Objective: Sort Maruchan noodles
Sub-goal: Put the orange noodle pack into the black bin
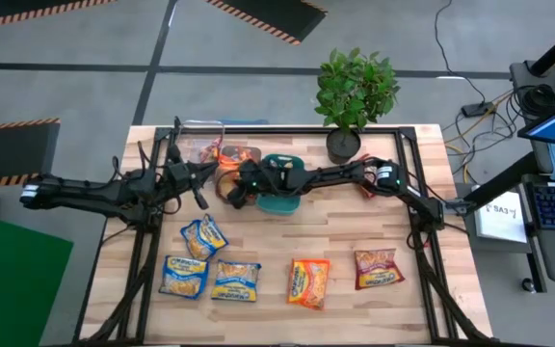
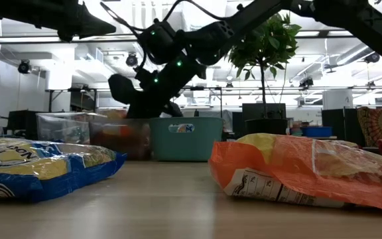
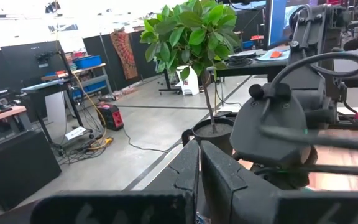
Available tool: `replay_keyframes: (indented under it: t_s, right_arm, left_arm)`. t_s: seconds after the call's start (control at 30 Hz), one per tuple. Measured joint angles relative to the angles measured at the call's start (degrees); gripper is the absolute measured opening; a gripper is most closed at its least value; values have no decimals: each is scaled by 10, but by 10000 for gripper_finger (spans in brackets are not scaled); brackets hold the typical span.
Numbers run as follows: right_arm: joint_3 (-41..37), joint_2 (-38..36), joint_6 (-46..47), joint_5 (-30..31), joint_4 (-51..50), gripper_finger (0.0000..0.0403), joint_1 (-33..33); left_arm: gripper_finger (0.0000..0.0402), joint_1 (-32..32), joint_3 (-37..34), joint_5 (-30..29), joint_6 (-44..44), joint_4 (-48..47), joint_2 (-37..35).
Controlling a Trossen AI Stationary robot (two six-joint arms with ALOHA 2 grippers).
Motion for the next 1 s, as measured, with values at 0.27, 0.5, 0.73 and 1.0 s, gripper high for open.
replay_keyframes:
  t_s: [0.27, 0.5, 0.73, 1.0]
  right_arm:
    - [68, -5, -40, 18, -130, 112, 0]
    - [145, -5, -84, 59, -189, 132, 0]
    - [190, -6, -96, 60, -237, 86, 0]
    - [190, -3, -74, 18, -257, 12, 6]
  left_arm:
    - [0, 0, 0, 0, 0, 0, 0]
    - [0, 0, 0, 0, 0, 0, 0]
    - [0, 0, 0, 0, 2, -2, 0]
    - [0, 0, 0, 0, 2, -2, 0]
